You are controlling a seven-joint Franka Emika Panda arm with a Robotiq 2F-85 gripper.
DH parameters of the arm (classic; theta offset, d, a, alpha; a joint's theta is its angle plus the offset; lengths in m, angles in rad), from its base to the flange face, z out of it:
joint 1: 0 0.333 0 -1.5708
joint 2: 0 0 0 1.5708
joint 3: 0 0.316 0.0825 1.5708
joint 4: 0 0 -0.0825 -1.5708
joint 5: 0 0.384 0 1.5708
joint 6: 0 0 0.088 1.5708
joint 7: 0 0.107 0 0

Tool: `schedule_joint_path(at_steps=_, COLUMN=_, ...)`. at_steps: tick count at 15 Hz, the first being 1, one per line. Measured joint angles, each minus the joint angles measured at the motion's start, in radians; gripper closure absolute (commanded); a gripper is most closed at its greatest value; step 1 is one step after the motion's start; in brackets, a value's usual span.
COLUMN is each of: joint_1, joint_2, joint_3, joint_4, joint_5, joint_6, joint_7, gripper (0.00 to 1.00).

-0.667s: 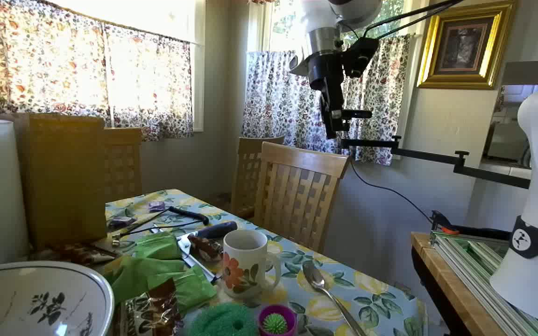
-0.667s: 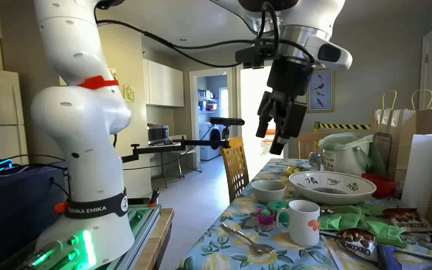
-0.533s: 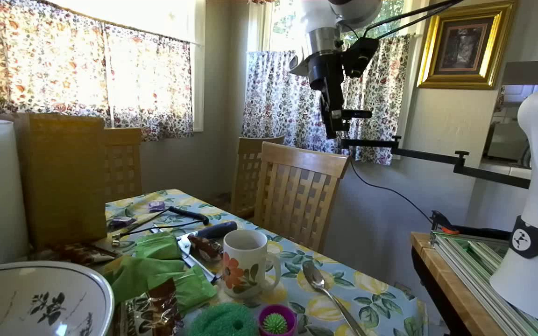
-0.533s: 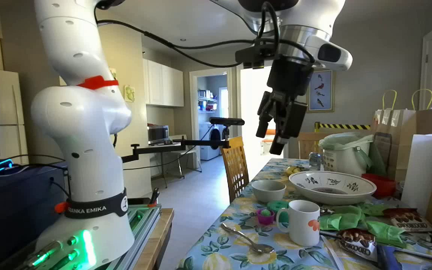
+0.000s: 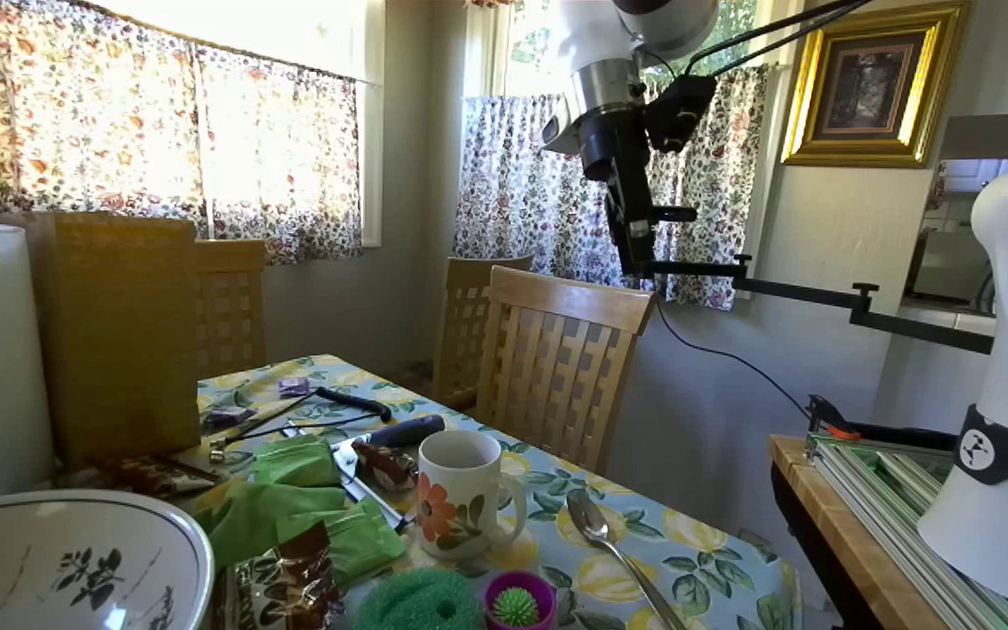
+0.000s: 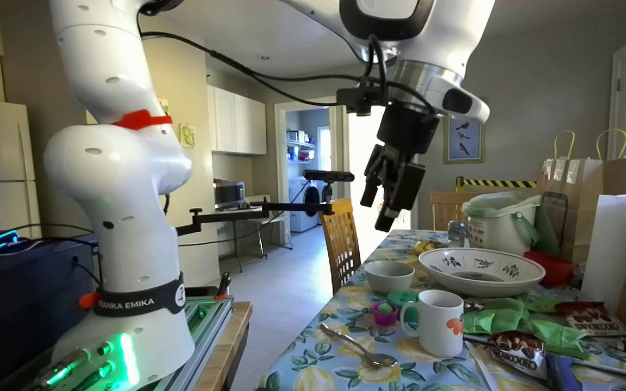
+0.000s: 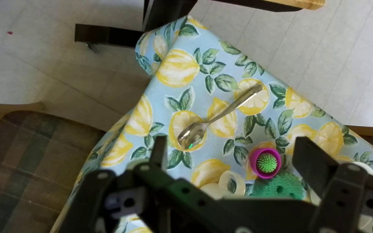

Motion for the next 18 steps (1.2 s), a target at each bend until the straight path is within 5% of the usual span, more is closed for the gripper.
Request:
schedule_joint_path(at_steps=9, joint_1=0.005, joint_2=-0.098, joint_3=0.14, joint_4=-0.234, joint_5=0.136, joint_6=0.132, joint_7=0.301, gripper=0.0)
schedule_joint_path(at_steps=18, joint_1=0.007, joint_2=-0.099, joint_3=0.144, joint_4=-0.241, joint_5=0.135, joint_6=0.139, joint_7=0.311, gripper=0.0)
